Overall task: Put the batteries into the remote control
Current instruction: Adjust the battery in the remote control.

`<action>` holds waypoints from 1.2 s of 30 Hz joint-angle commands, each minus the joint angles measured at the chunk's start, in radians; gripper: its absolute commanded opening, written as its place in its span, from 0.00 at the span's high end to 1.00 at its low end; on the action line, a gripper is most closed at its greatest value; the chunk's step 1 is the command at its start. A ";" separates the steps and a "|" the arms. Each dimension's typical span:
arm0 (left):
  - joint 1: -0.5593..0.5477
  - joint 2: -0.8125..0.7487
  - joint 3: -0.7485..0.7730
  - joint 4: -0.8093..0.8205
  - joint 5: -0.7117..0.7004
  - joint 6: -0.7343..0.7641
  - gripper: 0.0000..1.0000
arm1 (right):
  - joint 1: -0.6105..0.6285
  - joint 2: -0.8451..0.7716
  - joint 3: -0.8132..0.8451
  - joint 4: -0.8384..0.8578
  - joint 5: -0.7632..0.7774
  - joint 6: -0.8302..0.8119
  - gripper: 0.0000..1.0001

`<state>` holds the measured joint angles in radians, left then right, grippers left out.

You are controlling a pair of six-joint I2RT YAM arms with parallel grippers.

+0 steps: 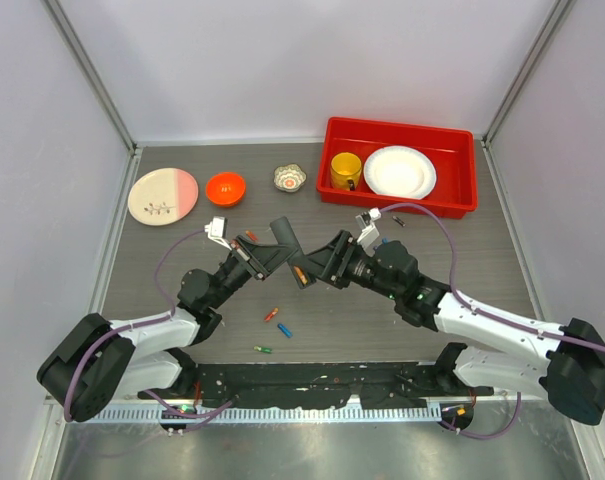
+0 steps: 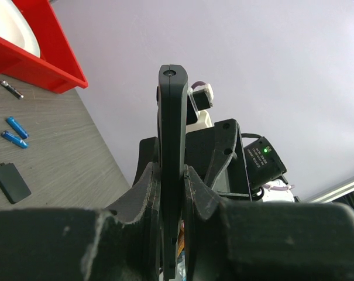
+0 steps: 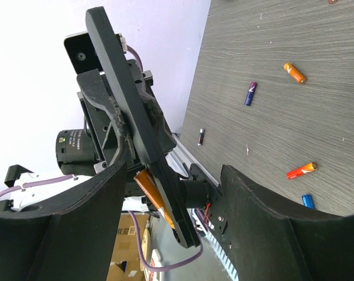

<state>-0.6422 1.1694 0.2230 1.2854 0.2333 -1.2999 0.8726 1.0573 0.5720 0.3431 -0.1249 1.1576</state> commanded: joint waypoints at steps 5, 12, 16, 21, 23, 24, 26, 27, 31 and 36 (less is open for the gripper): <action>-0.001 -0.019 0.003 0.261 -0.026 0.021 1.00 | -0.006 -0.036 -0.009 0.031 0.010 0.010 0.30; -0.001 -0.017 0.006 0.261 -0.019 0.021 1.00 | -0.006 -0.034 -0.015 0.039 0.010 0.014 0.30; -0.001 -0.014 0.006 0.261 -0.015 0.019 1.00 | -0.009 -0.042 0.000 0.031 0.018 0.010 0.28; -0.002 -0.007 0.007 0.261 -0.012 0.019 1.00 | -0.007 -0.034 0.035 -0.004 0.021 -0.013 0.26; -0.001 -0.005 0.010 0.261 -0.009 0.019 1.00 | -0.007 -0.026 0.042 -0.009 0.019 -0.016 0.26; -0.001 0.001 0.012 0.261 -0.008 0.019 1.00 | -0.007 -0.020 0.049 -0.009 0.016 -0.019 0.26; -0.001 0.003 0.015 0.261 -0.005 0.017 1.00 | -0.006 -0.007 0.054 -0.010 0.011 -0.018 0.26; -0.001 0.004 0.016 0.261 -0.003 0.017 1.00 | -0.007 -0.003 0.052 -0.009 0.011 -0.015 0.27; -0.001 0.006 0.021 0.261 -0.002 0.014 1.00 | -0.007 0.007 0.051 0.013 0.008 -0.012 0.27; -0.001 0.010 0.026 0.261 0.004 0.013 1.00 | -0.009 0.026 0.068 0.007 -0.002 -0.015 0.27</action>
<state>-0.6422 1.1755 0.2230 1.2869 0.2279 -1.2999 0.8680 1.0706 0.5827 0.3164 -0.1192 1.1542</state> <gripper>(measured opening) 0.183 0.736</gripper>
